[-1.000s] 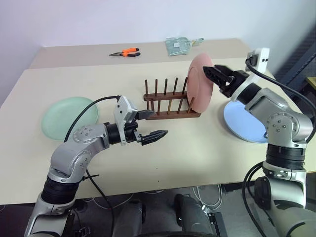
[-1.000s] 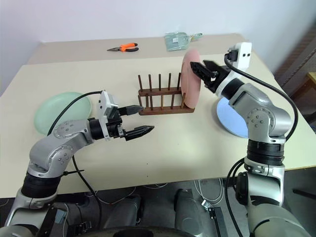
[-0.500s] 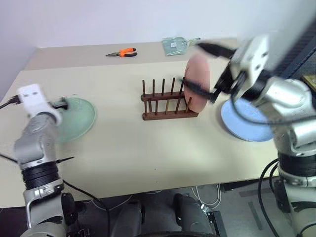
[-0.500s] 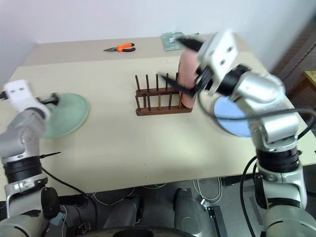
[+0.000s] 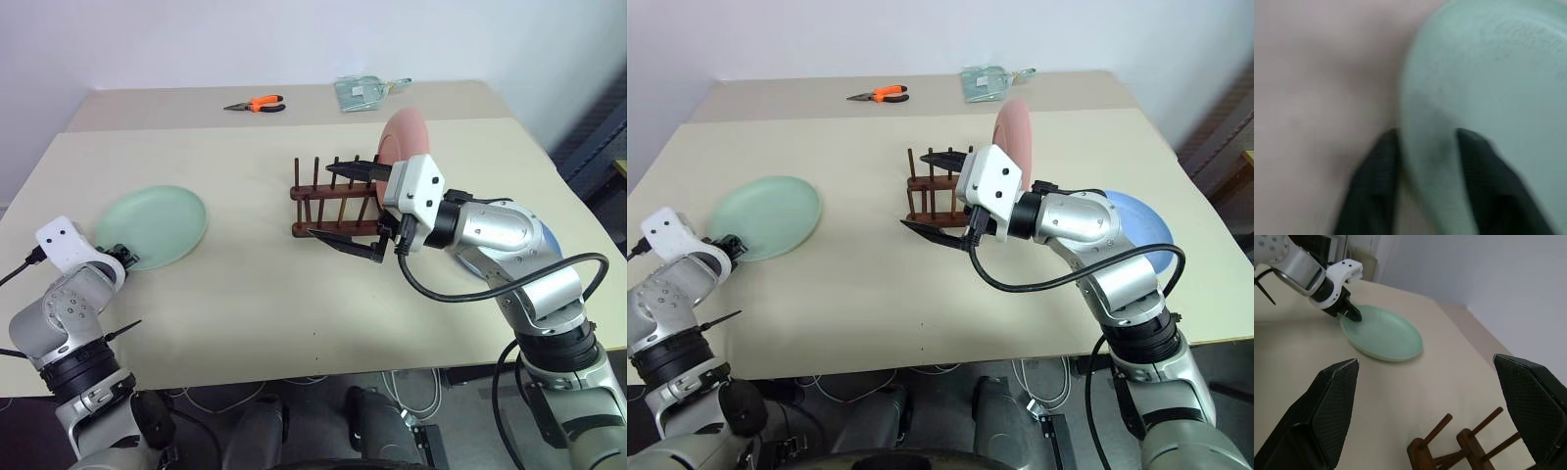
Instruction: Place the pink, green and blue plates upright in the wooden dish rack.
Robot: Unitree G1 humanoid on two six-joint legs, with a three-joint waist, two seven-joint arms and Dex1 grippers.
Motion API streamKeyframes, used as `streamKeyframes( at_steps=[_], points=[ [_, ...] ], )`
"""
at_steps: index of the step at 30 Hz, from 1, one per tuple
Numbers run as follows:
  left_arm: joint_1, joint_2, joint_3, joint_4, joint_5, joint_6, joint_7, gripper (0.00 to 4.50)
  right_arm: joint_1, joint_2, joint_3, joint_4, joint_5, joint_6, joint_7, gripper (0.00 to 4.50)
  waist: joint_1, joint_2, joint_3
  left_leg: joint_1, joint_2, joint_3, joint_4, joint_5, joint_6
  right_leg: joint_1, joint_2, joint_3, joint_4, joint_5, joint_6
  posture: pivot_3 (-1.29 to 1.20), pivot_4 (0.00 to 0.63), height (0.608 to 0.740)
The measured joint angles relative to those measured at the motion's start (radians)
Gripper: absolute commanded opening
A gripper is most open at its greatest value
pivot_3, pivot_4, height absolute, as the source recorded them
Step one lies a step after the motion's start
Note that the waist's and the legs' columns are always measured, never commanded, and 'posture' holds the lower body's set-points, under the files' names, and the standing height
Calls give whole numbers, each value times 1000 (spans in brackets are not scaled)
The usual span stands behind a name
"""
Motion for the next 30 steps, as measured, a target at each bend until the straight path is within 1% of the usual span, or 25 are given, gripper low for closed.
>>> streamKeyframes(
  at_steps=[1,3,6,8,11,14,17,19,20,25,26,27,28,30],
  points=[
    [-9,1,-1,-4,-7,-13,-5,36,4,-2,3,0,-1,8,5,4500,1,0,0,0,0,0,0,0,0,0,0,0,0,0,0,0,150,740],
    [-9,19,-54,-21,-1,-57,-44,36,13,-6,18,0,-3,28,25,4500,1,0,0,0,0,0,0,0,0,0,0,0,0,0,0,0,150,740],
    [-16,28,-184,-100,-12,-144,-161,36,18,-17,63,-1,-57,12,43,4500,4,-1,0,-1,0,0,1,0,-1,0,0,0,-1,0,0,0,150,740],
    [-48,10,-244,-163,-51,-174,-225,36,10,-33,107,6,-146,-57,46,4500,1,-1,0,-1,0,0,0,0,-1,0,0,0,-1,0,0,0,150,740],
    [-138,-6,-318,-253,-125,-176,-278,36,-58,-19,176,76,-303,-184,25,4500,-9,-2,1,0,0,1,0,0,-1,0,0,0,-1,0,0,0,150,740],
    [-203,-11,-383,-313,-179,-147,-291,36,-130,13,220,173,-469,-304,-43,4500,-26,-1,1,1,1,1,-2,0,-1,0,0,0,-1,0,0,0,150,740],
    [-220,-35,-417,-331,-227,-96,-281,36,-166,37,237,281,-584,-382,-102,4500,-28,-1,1,0,1,1,-2,0,-1,-1,1,1,-1,0,0,0,150,740],
    [-233,-46,-428,-332,-246,-65,-262,0,-187,46,239,340,-626,-420,-121,3961,-26,-2,1,0,1,1,-1,0,-2,-1,1,1,-1,0,0,0,150,740],
    [-243,-50,-428,-332,-251,-58,-253,0,-192,48,239,358,-637,-434,-124,3600,-25,-2,1,0,1,1,-1,0,-2,-1,1,1,-1,0,0,0,150,740],
    [-266,-55,-412,-327,-262,-48,-208,0,-194,59,238,394,-668,-492,-126,990,-25,-2,1,0,0,1,-1,0,-2,-1,1,1,-1,0,0,0,150,740],
    [-266,-53,-405,-321,-262,-43,-199,337,-194,59,238,394,-674,-506,-127,472,-25,-2,1,0,0,1,-1,0,-2,-1,1,1,-1,0,0,0,150,740],
    [-267,-56,-392,-312,-266,-43,-193,679,-194,58,237,393,-680,-520,-128,49,-25,-2,1,0,0,1,-1,0,-2,-1,1,1,-1,0,0,0,150,740],
    [-273,-65,-378,-302,-274,-44,-185,974,-193,59,238,389,-685,-531,-129,0,-25,-2,1,0,0,1,-1,0,-2,-1,1,1,-1,0,0,0,150,740],
    [-295,-94,-336,-280,-310,-66,-168,1987,-190,62,233,395,-697,-536,-140,0,-22,-2,1,0,0,1,-1,1,-2,0,1,1,-1,0,0,0,150,740]
  ],
)
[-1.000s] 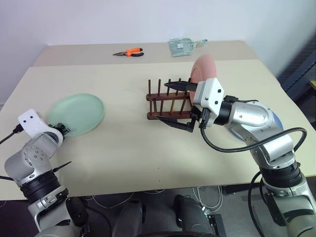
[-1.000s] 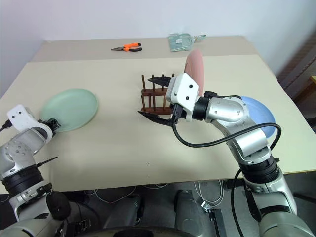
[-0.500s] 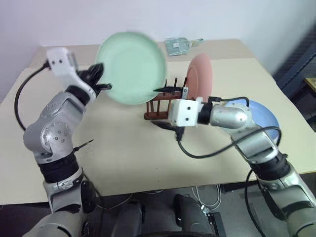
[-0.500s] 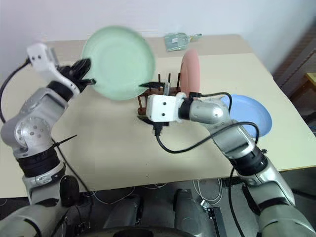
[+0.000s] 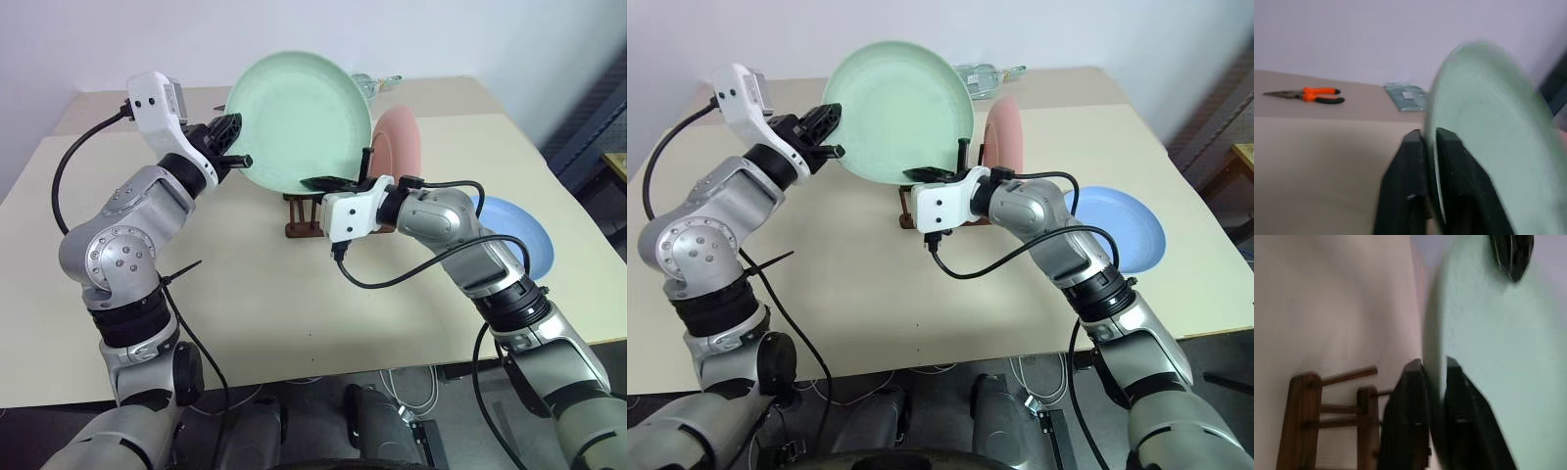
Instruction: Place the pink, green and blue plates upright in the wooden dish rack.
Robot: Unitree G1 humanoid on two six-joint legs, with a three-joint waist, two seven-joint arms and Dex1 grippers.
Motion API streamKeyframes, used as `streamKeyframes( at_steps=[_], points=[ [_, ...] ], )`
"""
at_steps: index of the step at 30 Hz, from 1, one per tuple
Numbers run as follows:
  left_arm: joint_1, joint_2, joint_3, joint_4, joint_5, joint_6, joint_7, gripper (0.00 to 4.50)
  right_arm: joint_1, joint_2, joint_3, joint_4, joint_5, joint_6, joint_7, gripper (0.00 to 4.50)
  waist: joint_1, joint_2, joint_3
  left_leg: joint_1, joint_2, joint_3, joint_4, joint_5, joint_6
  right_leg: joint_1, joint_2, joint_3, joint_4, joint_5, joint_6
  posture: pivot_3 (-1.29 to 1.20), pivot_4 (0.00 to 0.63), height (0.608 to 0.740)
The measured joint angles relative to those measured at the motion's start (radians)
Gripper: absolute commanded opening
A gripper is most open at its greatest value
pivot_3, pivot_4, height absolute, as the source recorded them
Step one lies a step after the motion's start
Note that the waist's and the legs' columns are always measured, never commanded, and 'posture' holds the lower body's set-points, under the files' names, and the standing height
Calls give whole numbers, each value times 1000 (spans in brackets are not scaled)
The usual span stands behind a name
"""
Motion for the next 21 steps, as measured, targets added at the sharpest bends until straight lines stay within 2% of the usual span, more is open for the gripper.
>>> streamKeyframes(
  at_steps=[3,5,8,9,12,16,21],
  points=[
    [-70,3,83,26,-29,-85,35,3506,23,12,-19,0,-7,1,-16,0,0,-1,1,0,0,0,0,0,0,0,0,0,0,0,0,0,150,740],
    [-86,59,112,43,-19,-154,31,4445,40,41,-50,-7,24,26,-24,0,-7,-1,1,1,0,1,-2,0,0,0,0,1,0,0,0,0,150,740],
    [-15,191,111,69,48,-252,-45,4445,59,139,-161,-70,192,168,-33,0,-12,1,1,2,1,1,-3,0,-1,-1,2,2,1,0,0,0,150,740],
    [58,245,88,69,79,-287,-105,4445,60,207,-240,-130,320,284,-48,0,-14,2,1,2,2,1,-3,0,-1,-2,2,2,1,0,-1,0,150,740],
    [265,324,-42,47,148,-349,-271,4445,49,332,-422,-288,669,584,-129,0,2,1,0,0,1,-3,-2,0,0,-1,2,2,1,0,-2,0,150,740],
    [466,344,-264,-39,183,-392,-463,4445,42,419,-594,-367,1021,888,-322,0,15,2,1,-2,0,-6,-1,0,0,0,2,2,-1,-2,-6,0,150,740],
    [550,362,-406,-132,211,-430,-581,4445,50,457,-684,-373,1218,1065,-541,0,2,10,2,-1,1,-5,-3,0,0,-1,4,2,0,-3,-8,0,150,740]
  ],
)
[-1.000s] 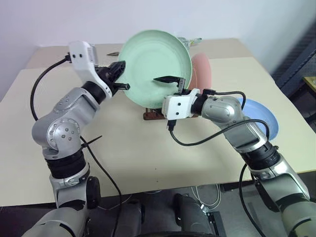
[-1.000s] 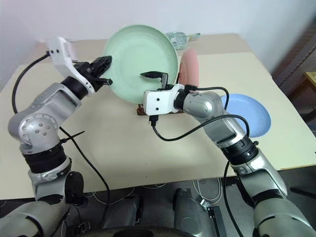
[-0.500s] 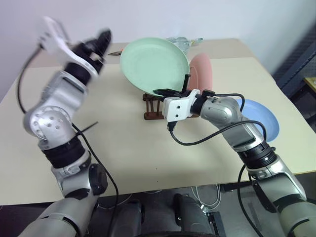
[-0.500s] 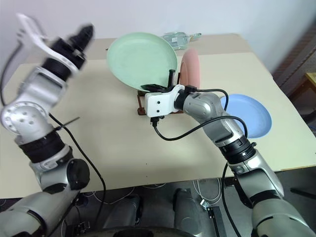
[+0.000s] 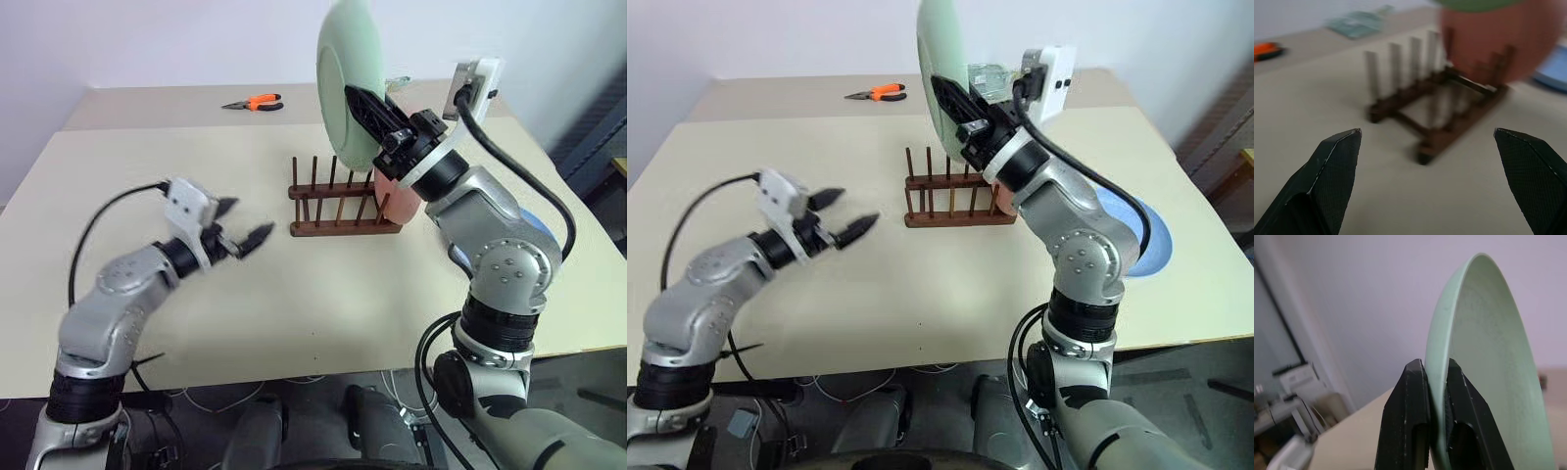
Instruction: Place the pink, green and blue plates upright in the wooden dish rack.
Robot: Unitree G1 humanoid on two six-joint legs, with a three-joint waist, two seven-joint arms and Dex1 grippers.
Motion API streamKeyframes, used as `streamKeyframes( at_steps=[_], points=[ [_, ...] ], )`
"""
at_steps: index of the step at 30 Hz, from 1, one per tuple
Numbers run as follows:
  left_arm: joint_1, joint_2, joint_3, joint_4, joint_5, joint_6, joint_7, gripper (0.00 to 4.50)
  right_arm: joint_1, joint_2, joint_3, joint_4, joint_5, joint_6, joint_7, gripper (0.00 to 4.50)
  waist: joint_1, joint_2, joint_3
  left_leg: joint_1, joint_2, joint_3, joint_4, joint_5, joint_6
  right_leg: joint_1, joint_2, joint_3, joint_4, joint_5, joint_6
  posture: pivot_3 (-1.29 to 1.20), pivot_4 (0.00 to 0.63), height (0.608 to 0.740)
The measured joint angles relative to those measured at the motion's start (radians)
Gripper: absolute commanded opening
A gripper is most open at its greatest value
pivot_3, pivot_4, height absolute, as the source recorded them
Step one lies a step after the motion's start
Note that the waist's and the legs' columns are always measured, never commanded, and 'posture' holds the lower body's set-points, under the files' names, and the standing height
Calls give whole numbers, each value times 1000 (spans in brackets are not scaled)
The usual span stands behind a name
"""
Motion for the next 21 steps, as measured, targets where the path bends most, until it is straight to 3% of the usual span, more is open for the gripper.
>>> streamKeyframes(
  at_steps=[6,16,17,21],
  points=[
    [11,-19,-13,-27,-25,22,-27,4445,1,9,-24,21,76,52,-160,0,-9,1,0,1,1,1,0,0,0,0,1,0,1,0,1,0,150,740],
    [15,-26,-39,-55,-19,48,-25,4445,-64,-6,-39,181,121,60,-244,0,-9,1,0,1,1,1,0,0,1,0,1,0,1,0,1,0,150,740],
    [15,-28,-47,-56,-16,48,-22,4500,-75,-17,-29,198,107,53,-239,741,-9,1,0,0,1,1,0,0,1,0,1,0,1,0,1,0,150,740],
    [15,-30,-50,-59,-9,48,-18,4500,-88,-140,96,205,-41,-23,-137,2358,-8,1,0,0,0,1,0,0,1,0,1,0,0,0,1,0,150,740]
  ],
)
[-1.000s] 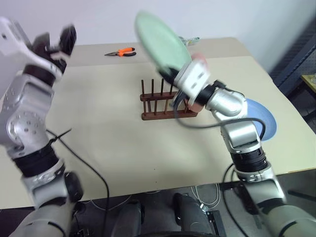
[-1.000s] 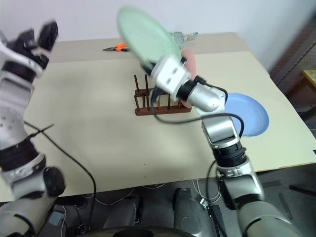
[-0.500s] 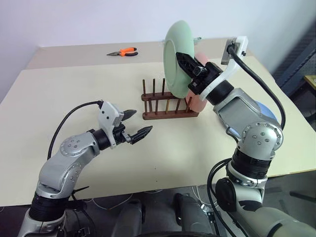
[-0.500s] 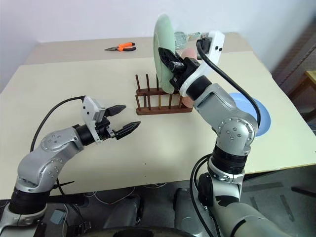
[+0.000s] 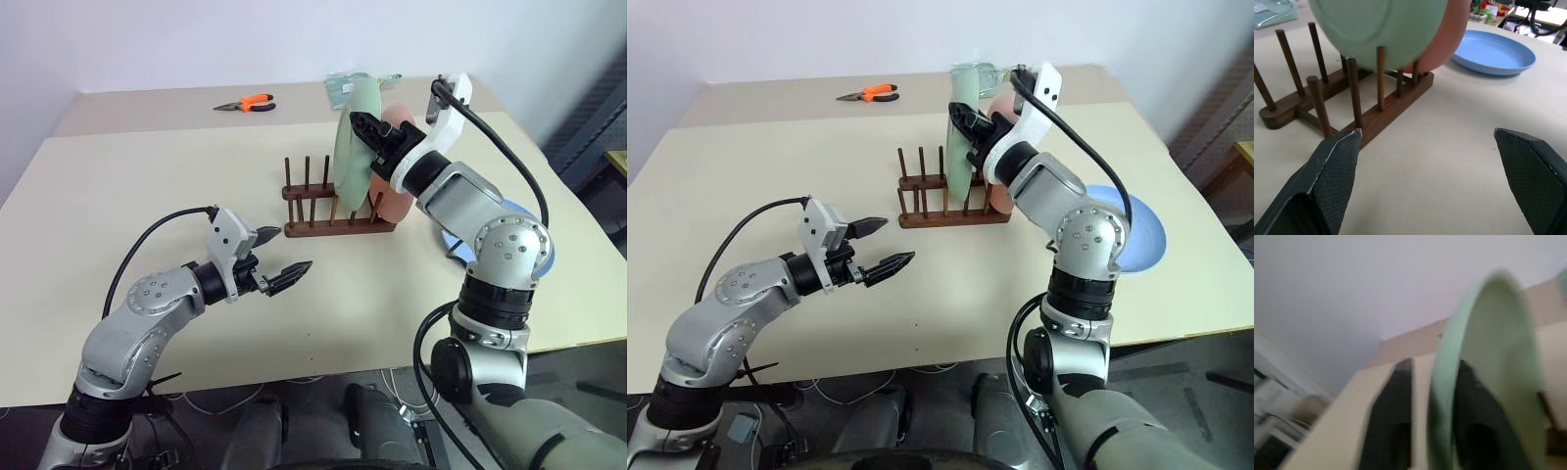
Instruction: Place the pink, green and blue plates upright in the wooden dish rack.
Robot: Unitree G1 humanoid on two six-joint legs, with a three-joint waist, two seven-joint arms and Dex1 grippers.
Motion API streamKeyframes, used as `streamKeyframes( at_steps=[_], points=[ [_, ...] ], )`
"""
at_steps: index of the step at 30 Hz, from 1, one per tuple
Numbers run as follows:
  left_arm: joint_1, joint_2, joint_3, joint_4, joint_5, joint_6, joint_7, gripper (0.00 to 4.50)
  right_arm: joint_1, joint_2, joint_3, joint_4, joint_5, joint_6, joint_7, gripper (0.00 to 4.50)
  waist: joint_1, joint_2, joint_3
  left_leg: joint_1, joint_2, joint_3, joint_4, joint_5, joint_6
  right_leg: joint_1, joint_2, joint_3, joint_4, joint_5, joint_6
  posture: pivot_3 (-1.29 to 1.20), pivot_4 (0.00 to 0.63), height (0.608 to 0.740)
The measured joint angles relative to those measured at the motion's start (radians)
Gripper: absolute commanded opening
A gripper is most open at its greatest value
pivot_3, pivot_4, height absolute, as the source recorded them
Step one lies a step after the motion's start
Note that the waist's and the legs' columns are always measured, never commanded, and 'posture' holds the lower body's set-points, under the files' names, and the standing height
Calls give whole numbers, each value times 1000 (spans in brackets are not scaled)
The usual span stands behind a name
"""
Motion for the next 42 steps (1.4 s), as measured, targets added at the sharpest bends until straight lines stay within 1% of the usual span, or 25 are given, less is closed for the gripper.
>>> streamKeyframes(
  at_steps=[3,6,8,9,10,11,12,13,14,15,20,22,23,25,28,29,30,32,33,37,38,42],
  points=[
    [0,-1,-4,-3,1,1,0,4500,0,-108,84,-36,-119,-90,116,2358,-1,0,0,0,0,0,0,0,0,0,0,0,0,-1,1,0,150,740],
    [-2,-1,-18,-3,2,2,-3,4500,0,-200,88,-72,-184,-168,211,2358,1,0,0,0,0,0,0,0,0,0,0,0,0,-1,2,0,150,740],
    [-10,-1,-32,0,8,2,-10,4500,9,-301,71,-91,-220,-218,285,2358,6,-1,0,-1,0,0,1,0,0,0,0,0,-1,-2,3,0,150,740],
    [-16,-1,-38,4,14,1,-16,4500,19,-352,37,-97,-223,-233,321,2779,8,-1,0,-1,0,0,2,0,1,1,0,0,-1,-2,3,0,150,740],
    [-19,0,-39,8,17,1,-21,4500,29,-385,2,-99,-224,-239,340,2919,7,-1,0,-1,0,0,2,0,1,1,0,0,-1,-2,3,0,150,740],
    [-33,-1,-49,15,20,0,-26,4500,59,-433,-37,-102,-229,-244,360,3219,10,-2,0,-1,0,0,2,-1,1,2,0,0,-2,-2,3,0,150,740],
    [-41,-1,-54,18,23,-3,-32,4500,106,-486,-73,-98,-246,-247,383,3638,13,-3,-1,-1,0,0,2,-1,1,2,0,0,-2,-2,3,0,150,740],
    [-51,-3,-60,27,24,-5,-41,4500,169,-543,-103,-95,-270,-255,406,4141,16,-3,-1,-1,0,0,2,-1,1,3,-1,0,-3,-3,3,0,150,740],
    [-57,-4,-66,34,26,-6,-49,4500,251,-601,-125,-96,-301,-265,435,4480,20,-3,-1,-1,0,1,2,-1,2,3,-1,0,-3,-3,3,0,150,740],
    [-62,-4,-73,44,30,-8,-59,4500,367,-658,-143,-96,-337,-275,475,4480,24,-3,-1,-1,0,1,2,-2,3,4,-1,0,-3,-3,3,0,150,740],
    [-101,-23,-110,79,47,-22,-94,4500,681,-683,-142,-125,-402,-283,584,4480,10,0,0,1,1,5,2,-2,3,3,-1,2,-2,-3,4,0,150,740],
    [-107,-26,-116,89,57,-28,-101,4500,756,-692,-103,-129,-450,-305,605,4480,5,-1,0,1,1,5,3,-2,3,3,-1,2,-2,-3,4,0,150,740],
    [-110,-29,-117,92,61,-30,-105,4500,784,-692,-73,-124,-482,-322,611,4480,4,-1,0,1,1,5,3,-2,3,3,-1,2,-2,-3,4,0,150,740],
    [-113,-34,-119,94,67,-32,-109,4500,789,-685,-2,-88,-541,-349,607,4480,2,0,0,1,1,5,3,-2,3,3,-1,2,-2,-3,4,0,150,740],
    [-112,-37,-121,94,78,-34,-113,4500,740,-669,79,12,-629,-384,591,4480,5,-1,0,1,1,5,3,-2,3,3,-1,2,-2,-3,4,0,150,740],
    [-112,-36,-121,94,80,-34,-114,4500,722,-663,105,48,-659,-396,585,3974,6,-1,0,1,1,5,3,-2,3,3,-1,2,-2,-3,4,0,150,740],
    [-111,-36,-120,93,81,-34,-114,4500,711,-660,127,77,-685,-404,582,3715,7,-1,0,1,1,5,3,-2,3,3,-1,2,-2,-3,4,0,150,740],
    [-109,-34,-119,92,84,-35,-114,4500,682,-656,153,115,-725,-434,574,2852,8,-1,0,1,0,5,4,-2,3,3,-1,2,-2,-3,4,0,150,740],
    [-109,-34,-119,92,85,-35,-114,4500,673,-656,158,131,-739,-436,570,2258,9,-1,0,1,0,5,4,-2,3,4,-1,2,-2,-3,4,0,150,740],
    [-103,-34,-117,92,89,-37,-114,4500,653,-636,156,157,-754,-434,566,276,8,-1,0,1,0,5,4,-2,3,4,-1,2,-2,-3,4,0,150,740],
    [-101,-35,-117,92,93,-38,-114,4500,651,-633,155,155,-755,-435,567,43,8,-1,0,1,0,5,4,-2,3,4,-1,2,-2,-3,4,0,150,740],
    [-100,-36,-117,92,102,-46,-115,4500,635,-616,115,118,-754,-436,555,43,7,-1,0,1,0,5,4,-2,3,4,-1,2,-2,-3,4,0,150,740]
  ],
)
